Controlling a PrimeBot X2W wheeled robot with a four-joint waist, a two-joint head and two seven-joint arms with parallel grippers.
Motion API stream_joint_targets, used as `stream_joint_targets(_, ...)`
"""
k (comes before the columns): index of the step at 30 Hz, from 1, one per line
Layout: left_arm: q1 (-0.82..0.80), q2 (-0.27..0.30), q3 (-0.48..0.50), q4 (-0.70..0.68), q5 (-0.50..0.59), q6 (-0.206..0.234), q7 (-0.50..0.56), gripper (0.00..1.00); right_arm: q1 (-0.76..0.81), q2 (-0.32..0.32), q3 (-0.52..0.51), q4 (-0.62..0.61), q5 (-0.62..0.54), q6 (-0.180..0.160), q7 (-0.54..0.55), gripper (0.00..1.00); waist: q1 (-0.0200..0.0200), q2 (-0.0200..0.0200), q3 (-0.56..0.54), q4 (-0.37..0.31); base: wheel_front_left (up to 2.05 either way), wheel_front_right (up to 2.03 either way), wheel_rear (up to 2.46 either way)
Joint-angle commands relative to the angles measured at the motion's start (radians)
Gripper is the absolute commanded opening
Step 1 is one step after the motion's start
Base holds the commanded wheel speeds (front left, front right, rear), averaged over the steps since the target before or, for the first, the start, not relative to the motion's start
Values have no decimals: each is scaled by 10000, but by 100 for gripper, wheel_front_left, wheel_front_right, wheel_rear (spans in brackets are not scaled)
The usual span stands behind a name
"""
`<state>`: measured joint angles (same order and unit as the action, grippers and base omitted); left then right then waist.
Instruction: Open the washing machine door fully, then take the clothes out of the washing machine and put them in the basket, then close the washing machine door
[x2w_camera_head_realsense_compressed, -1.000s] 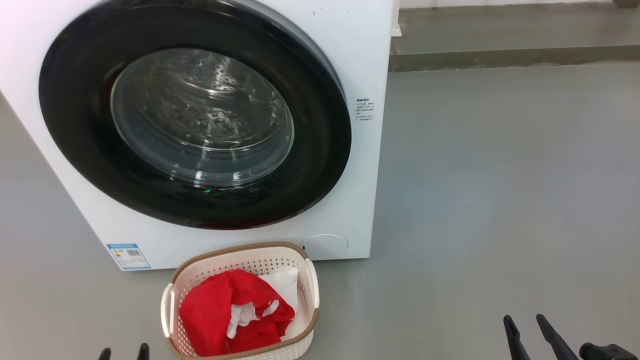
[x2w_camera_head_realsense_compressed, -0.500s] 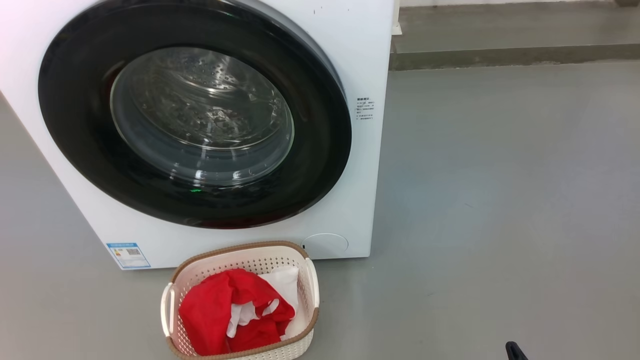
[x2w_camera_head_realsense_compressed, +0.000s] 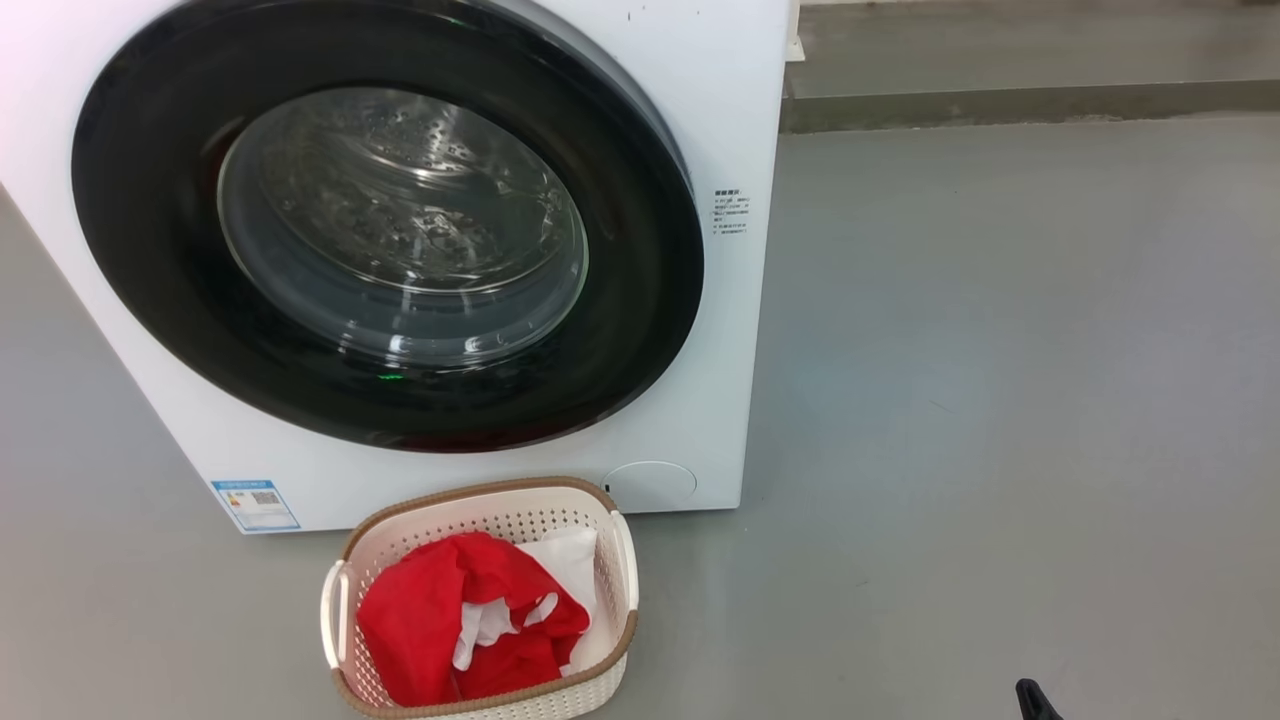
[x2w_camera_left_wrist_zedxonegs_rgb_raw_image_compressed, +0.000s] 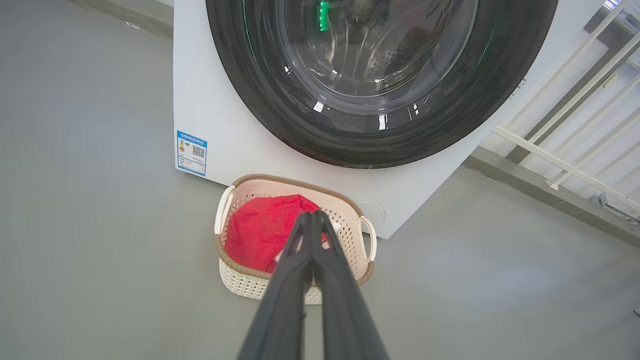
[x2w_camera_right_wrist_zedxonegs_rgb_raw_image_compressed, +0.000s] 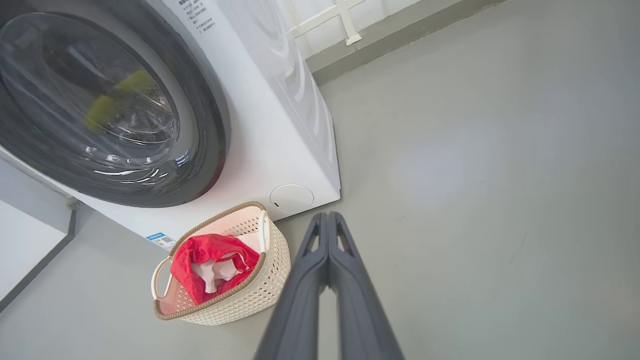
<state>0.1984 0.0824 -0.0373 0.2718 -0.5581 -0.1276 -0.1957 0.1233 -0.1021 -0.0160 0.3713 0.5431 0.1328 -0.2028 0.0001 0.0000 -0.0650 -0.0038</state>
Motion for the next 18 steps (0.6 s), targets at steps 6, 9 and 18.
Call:
stream_joint_targets(6, -526, 44, 210, -189, -698, -6, 188, 0, -421, -61, -116, -319, 745, -4, 185, 0, -1, 0, 38, 3, 0, 0, 0)
stream_joint_targets(9, -602, 33, 249, -191, -989, -7, 275, 0, -477, -44, -141, -347, 1040, -5, 274, 0, -1, 0, 57, 4, 0, 0, 0)
stream_joint_targets(18, -829, 1, 366, -198, -1863, -9, 534, 0, -646, 8, -219, -431, 1923, -6, 539, 0, -1, 0, 114, 7, 0, 0, 0)
